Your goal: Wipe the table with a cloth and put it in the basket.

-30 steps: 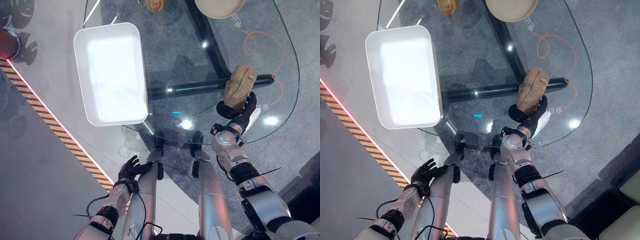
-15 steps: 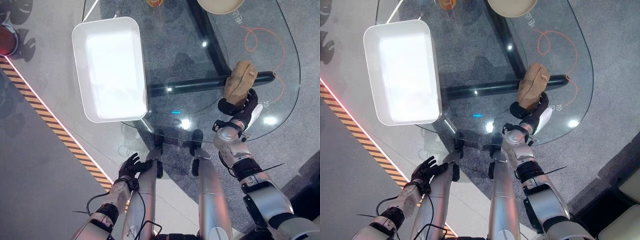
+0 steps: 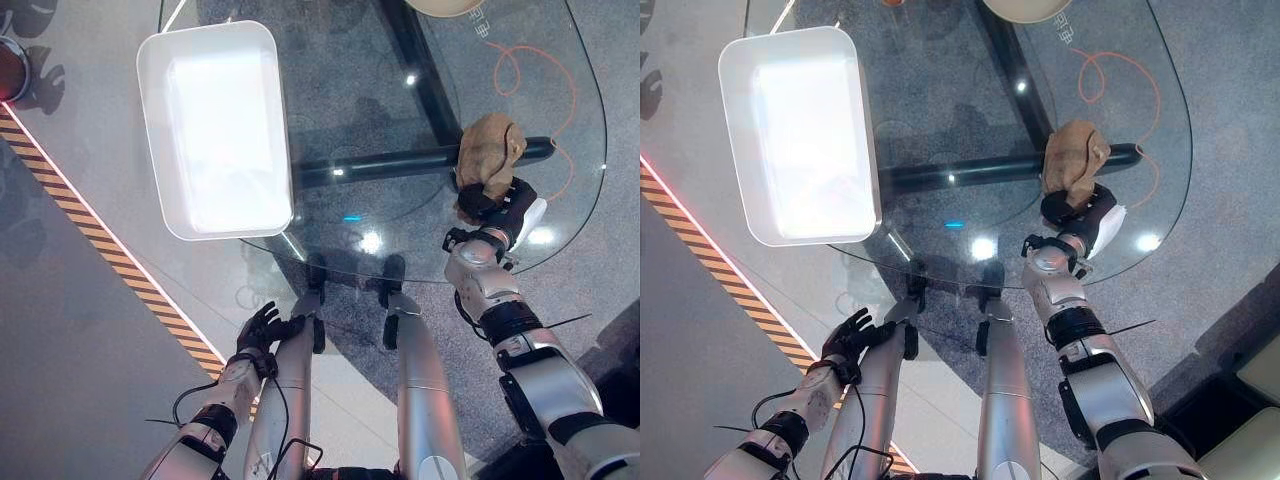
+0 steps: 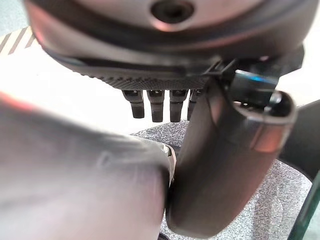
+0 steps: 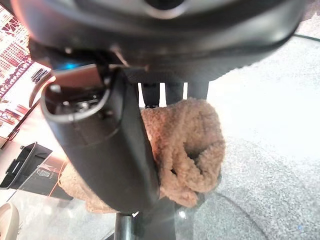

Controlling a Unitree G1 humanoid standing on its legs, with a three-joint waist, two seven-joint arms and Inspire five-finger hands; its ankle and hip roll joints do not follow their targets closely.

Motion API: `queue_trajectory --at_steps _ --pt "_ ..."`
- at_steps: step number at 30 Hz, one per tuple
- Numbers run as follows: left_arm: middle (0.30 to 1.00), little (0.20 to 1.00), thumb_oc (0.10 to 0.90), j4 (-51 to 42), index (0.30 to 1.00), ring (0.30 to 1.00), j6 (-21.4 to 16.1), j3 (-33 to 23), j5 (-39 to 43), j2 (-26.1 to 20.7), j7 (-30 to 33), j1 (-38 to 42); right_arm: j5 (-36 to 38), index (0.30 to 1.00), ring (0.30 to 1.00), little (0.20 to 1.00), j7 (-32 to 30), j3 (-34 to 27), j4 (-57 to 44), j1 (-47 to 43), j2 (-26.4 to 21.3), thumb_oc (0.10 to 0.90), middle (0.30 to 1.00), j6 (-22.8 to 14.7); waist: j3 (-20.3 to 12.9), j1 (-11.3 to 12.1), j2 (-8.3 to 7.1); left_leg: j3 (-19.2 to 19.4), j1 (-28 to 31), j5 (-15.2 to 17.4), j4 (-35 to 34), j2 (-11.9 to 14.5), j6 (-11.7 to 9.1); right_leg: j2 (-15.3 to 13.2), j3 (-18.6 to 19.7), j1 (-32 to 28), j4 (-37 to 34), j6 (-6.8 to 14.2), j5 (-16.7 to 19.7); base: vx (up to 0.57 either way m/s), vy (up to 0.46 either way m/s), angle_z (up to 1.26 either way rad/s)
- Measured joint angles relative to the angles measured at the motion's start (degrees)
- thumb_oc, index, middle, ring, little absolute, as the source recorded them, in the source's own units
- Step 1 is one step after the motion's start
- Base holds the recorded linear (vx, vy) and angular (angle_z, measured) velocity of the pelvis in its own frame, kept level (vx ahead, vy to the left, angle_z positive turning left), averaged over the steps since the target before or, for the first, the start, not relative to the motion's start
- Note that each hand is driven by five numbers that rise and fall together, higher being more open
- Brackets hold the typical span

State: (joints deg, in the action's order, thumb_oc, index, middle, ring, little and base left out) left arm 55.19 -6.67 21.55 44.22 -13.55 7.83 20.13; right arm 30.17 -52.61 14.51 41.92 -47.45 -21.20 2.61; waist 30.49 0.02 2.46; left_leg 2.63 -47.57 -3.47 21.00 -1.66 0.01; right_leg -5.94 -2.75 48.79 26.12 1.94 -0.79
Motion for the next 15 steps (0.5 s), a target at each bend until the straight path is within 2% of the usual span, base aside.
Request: queue_trajectory --at_steps 15 --pt "0.9 0.9 0.8 -0.1 0.9 0.9 -1.1 0.0 0.2 0.1 -0.2 0.0 1.2 0.3 0.3 0.2 0.1 0.0 -2.0 0.1 -1.0 0.1 0.3 -0.7 0.0 0.2 0.29 -0.1 -0.8 0.1 0.2 0.1 0.1 0.2 0.0 0.8 0.3 -0.1 0.0 0.0 0.0 0.0"
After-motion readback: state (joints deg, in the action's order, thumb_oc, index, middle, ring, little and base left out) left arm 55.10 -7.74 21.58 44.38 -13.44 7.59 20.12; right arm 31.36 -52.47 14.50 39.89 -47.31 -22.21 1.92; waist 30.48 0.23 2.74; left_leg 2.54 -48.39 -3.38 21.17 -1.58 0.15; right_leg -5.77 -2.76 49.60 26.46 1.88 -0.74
